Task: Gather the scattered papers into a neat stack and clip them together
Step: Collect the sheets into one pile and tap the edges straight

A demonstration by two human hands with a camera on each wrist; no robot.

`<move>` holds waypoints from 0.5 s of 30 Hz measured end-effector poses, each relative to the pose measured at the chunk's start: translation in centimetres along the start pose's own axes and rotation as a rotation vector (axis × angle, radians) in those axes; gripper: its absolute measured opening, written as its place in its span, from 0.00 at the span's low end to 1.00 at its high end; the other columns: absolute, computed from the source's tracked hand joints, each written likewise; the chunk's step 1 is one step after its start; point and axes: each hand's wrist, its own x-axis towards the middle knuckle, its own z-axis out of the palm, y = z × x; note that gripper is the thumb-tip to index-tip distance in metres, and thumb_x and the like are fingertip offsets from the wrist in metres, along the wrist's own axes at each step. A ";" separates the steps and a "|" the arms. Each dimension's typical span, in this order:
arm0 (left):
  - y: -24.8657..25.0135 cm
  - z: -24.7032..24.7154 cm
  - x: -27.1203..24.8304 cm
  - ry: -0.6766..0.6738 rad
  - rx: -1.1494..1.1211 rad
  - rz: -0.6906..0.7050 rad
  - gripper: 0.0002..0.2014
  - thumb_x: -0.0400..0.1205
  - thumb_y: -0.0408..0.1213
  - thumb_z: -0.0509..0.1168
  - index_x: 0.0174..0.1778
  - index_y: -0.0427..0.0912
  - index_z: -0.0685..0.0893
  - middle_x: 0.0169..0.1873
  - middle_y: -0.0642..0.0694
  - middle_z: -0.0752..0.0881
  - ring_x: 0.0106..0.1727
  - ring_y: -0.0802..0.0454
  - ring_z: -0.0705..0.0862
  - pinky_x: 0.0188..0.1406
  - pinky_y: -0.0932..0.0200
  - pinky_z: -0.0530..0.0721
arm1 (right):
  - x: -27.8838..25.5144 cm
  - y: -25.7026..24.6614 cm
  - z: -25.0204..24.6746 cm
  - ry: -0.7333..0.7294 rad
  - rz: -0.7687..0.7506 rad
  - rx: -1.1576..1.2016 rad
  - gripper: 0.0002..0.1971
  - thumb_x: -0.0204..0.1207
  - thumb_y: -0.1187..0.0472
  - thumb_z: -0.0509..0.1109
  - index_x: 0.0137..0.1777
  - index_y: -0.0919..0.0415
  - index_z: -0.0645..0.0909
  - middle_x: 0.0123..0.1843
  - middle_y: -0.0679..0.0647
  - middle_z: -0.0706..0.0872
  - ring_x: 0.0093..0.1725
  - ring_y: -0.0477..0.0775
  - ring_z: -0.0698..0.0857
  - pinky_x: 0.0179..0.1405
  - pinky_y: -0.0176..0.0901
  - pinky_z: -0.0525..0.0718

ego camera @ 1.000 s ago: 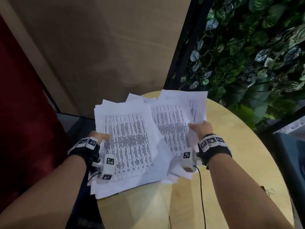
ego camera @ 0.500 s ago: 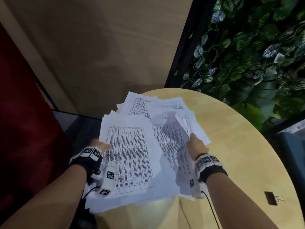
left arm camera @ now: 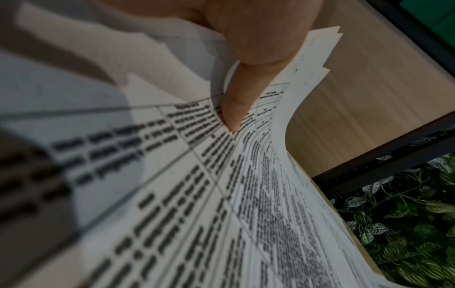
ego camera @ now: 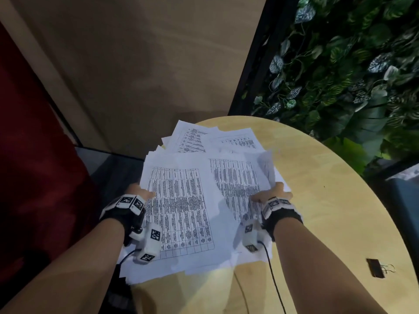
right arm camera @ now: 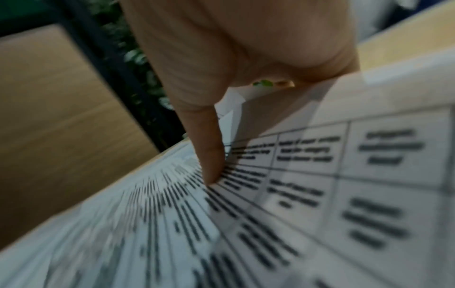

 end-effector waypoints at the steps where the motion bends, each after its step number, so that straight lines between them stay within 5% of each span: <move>1: 0.0 0.2 0.1 0.000 0.005 -0.001 0.27 0.76 0.34 0.71 0.69 0.27 0.75 0.68 0.35 0.79 0.67 0.38 0.79 0.68 0.51 0.77 | -0.1 0.1 0.2 -0.002 -0.010 0.031 0.45 0.61 0.57 0.83 0.74 0.59 0.60 0.69 0.66 0.69 0.62 0.68 0.78 0.43 0.53 0.76; 5: 0.4 0.5 -0.3 0.022 -0.011 0.018 0.21 0.78 0.30 0.68 0.65 0.25 0.77 0.66 0.33 0.80 0.66 0.39 0.80 0.59 0.55 0.77 | 0.6 1.0 0.7 -0.096 0.007 0.187 0.42 0.60 0.66 0.82 0.72 0.67 0.63 0.59 0.67 0.82 0.56 0.66 0.84 0.50 0.51 0.85; 7: 0.3 0.5 -0.5 0.039 -0.008 0.019 0.21 0.78 0.31 0.68 0.65 0.24 0.78 0.65 0.32 0.81 0.66 0.39 0.81 0.61 0.53 0.77 | 0.3 1.7 0.6 -0.093 -0.023 0.149 0.28 0.62 0.63 0.82 0.56 0.73 0.73 0.49 0.64 0.86 0.47 0.60 0.85 0.50 0.51 0.87; 9: 0.0 0.3 -0.6 0.011 -0.024 0.017 0.22 0.78 0.32 0.69 0.66 0.25 0.77 0.66 0.32 0.80 0.66 0.38 0.80 0.63 0.51 0.77 | -0.5 2.2 0.8 -0.084 -0.079 0.135 0.18 0.66 0.62 0.79 0.48 0.68 0.73 0.45 0.61 0.82 0.45 0.60 0.82 0.52 0.50 0.85; 15: -3.4 -2.7 2.0 -0.074 -0.205 -0.001 0.34 0.66 0.34 0.79 0.66 0.27 0.77 0.68 0.33 0.79 0.67 0.35 0.79 0.71 0.45 0.73 | -2.7 2.6 -0.7 0.024 -0.235 0.372 0.15 0.75 0.62 0.70 0.58 0.70 0.79 0.47 0.64 0.83 0.45 0.62 0.82 0.42 0.48 0.78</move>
